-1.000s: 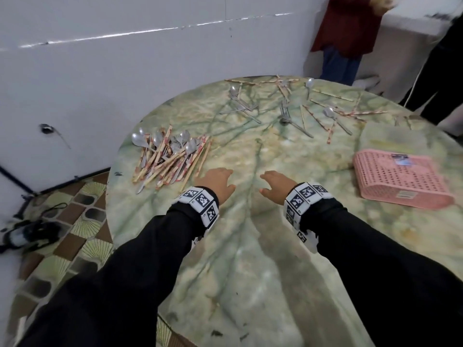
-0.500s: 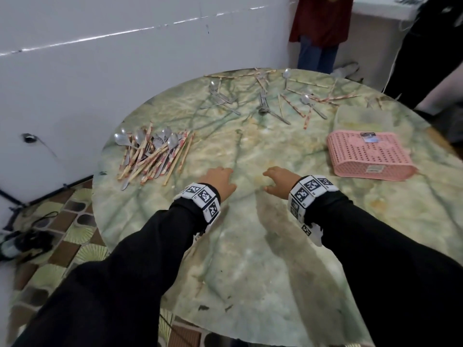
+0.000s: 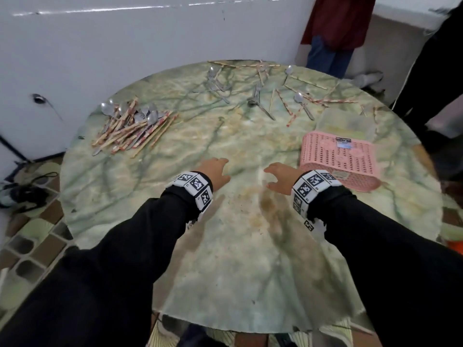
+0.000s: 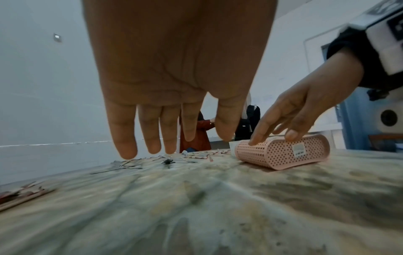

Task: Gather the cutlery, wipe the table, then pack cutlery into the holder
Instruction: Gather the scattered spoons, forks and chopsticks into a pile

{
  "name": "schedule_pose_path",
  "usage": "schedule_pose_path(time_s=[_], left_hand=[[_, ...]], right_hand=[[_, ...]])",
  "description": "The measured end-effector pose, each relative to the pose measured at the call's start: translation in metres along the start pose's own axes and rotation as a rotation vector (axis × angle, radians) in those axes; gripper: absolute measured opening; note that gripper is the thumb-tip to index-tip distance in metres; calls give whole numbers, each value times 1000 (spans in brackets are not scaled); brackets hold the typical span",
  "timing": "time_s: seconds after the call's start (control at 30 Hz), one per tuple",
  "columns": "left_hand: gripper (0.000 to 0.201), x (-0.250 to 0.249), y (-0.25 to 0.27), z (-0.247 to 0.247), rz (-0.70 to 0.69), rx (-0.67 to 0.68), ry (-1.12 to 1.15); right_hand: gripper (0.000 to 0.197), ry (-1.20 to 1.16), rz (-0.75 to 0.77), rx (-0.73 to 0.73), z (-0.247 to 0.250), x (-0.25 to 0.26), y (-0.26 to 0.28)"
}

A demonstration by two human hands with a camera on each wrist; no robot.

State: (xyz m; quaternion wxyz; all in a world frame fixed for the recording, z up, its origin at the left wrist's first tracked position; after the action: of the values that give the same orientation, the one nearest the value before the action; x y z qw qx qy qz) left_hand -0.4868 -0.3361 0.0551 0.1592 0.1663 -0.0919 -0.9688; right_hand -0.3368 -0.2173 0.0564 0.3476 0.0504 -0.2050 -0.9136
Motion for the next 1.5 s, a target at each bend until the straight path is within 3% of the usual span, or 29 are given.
schedule_pose_path(time_s=[0.2,0.47,0.87,1.13,1.37,1.5], left_hand=[[59,-54,4,-23,71,-35,67],[61,-88,2,-36,99,-33,122],[63,-126,-19,-31,-31,30,77],[61,-164,-46,-26,-101,-30,57],[53,-218,-88,-25,-104,-104,-51],[50,-263,-125,-35,-54,-131,-44]], right_hand=[[53,21,77,17,-5,-58,13],[52,26,118,24,-14,-84,15],[50,-103,89,3,-14,-115,24],[49,-125,111,-81,11,-157,19],[43,-128,111,-179,30,-224,-8],[43,-96,141,-137,39,-284,-24]])
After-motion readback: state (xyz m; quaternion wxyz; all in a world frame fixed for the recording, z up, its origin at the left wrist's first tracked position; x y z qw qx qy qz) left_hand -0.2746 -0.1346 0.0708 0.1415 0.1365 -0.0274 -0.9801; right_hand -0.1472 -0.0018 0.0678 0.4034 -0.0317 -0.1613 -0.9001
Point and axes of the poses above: each hand's wrist, its own y-axis away from the middle knuckle, its own z-axis out of the back of the hand, x = y × z, the point moved 1 cm from there along -y, towards the middle knuckle, and after that the axes turned 12 degrees about -z, right-handed, at the moved point
